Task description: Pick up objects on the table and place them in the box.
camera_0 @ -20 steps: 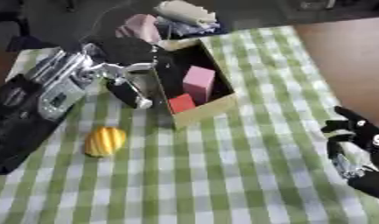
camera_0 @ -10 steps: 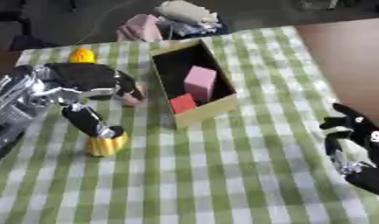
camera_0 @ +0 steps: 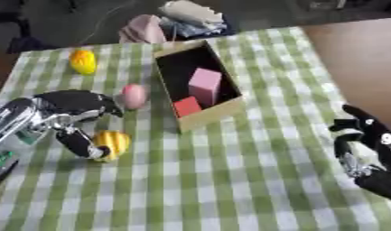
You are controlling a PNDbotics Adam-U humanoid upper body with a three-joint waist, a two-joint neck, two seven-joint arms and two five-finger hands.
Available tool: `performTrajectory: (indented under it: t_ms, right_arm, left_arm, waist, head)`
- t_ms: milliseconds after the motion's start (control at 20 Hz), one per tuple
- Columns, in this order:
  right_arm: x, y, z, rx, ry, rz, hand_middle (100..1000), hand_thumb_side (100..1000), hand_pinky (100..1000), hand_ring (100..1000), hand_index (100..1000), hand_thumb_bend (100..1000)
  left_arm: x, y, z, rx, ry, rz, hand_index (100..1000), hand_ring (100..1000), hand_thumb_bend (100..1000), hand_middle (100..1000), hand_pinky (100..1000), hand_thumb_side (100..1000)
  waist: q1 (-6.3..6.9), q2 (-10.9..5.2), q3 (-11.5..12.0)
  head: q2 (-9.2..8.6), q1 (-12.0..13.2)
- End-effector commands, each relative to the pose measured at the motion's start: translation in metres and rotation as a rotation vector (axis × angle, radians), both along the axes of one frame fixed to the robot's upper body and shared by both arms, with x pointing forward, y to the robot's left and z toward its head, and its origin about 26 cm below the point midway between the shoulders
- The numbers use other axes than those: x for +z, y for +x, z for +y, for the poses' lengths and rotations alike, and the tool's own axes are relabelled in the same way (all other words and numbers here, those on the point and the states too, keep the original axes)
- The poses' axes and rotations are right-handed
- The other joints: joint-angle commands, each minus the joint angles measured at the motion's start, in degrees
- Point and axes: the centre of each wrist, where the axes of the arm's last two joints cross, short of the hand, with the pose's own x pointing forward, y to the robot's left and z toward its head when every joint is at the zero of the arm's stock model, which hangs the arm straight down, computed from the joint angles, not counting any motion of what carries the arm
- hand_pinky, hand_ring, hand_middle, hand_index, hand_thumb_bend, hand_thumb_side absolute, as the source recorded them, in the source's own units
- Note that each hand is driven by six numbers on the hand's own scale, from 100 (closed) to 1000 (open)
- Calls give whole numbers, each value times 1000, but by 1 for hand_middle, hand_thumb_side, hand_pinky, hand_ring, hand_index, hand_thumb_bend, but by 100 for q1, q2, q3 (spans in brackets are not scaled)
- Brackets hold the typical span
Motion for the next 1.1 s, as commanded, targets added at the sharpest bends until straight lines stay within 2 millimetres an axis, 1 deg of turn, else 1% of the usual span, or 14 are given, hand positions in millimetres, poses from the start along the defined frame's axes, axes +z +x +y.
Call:
performTrajectory:
  t_ms: [50,200,300,500,600,650,750,850,1100]
  right_arm:
    - [7,1,-3,-5,-6,-24,694,470,738,889,987,100]
    - [6,1,-3,-7,-6,-23,694,470,738,889,987,100]
    - [6,1,-3,-6,-6,-23,694,470,738,889,988,100]
    - [6,1,-3,-6,-6,-23,693,470,738,888,988,100]
    - [6,1,-3,-6,-6,-23,693,470,738,888,988,100]
    - [6,1,-3,-6,-6,-23,693,470,738,888,988,100]
    - [6,1,-3,-7,-6,-23,693,470,738,888,988,100]
    - [6,1,-3,-7,-6,-22,693,470,738,888,988,100]
    - [5,1,-2,-3,-6,-18,693,470,738,888,988,100]
  left_arm:
    - [-2,1,8,28,24,10,890,749,424,793,793,312]
    - [-9,2,11,46,21,30,880,738,424,781,787,312]
    - [-11,3,12,55,20,15,853,707,411,753,765,308]
    - [-15,4,13,61,8,-61,747,592,323,629,690,285]
    - [-13,4,11,54,-8,-104,677,528,261,555,649,269]
    - [-11,4,11,50,-19,-125,660,516,246,538,640,265]
    - [-4,3,8,39,-40,-173,620,490,221,505,621,255]
    - [9,2,5,23,-59,-220,612,485,200,498,619,249]
    - [56,5,-6,-31,-74,-363,629,503,200,512,635,234]
  waist:
    - [-40,-60,10]
    - [-47,-60,20]
    - [-50,-59,22]
    - [-51,-57,17]
    - [-50,-57,16]
    - [-48,-58,15]
    - [-46,-61,16]
    - [-46,-65,18]
    - [-39,-88,1]
  head:
    - [-49,-20]
    - [-47,-21]
    - [-46,-20]
    - [-44,-24]
    - [-44,-27]
    - [-44,-27]
    - [-44,-31]
    - [-42,-42]
    - [-44,-23]
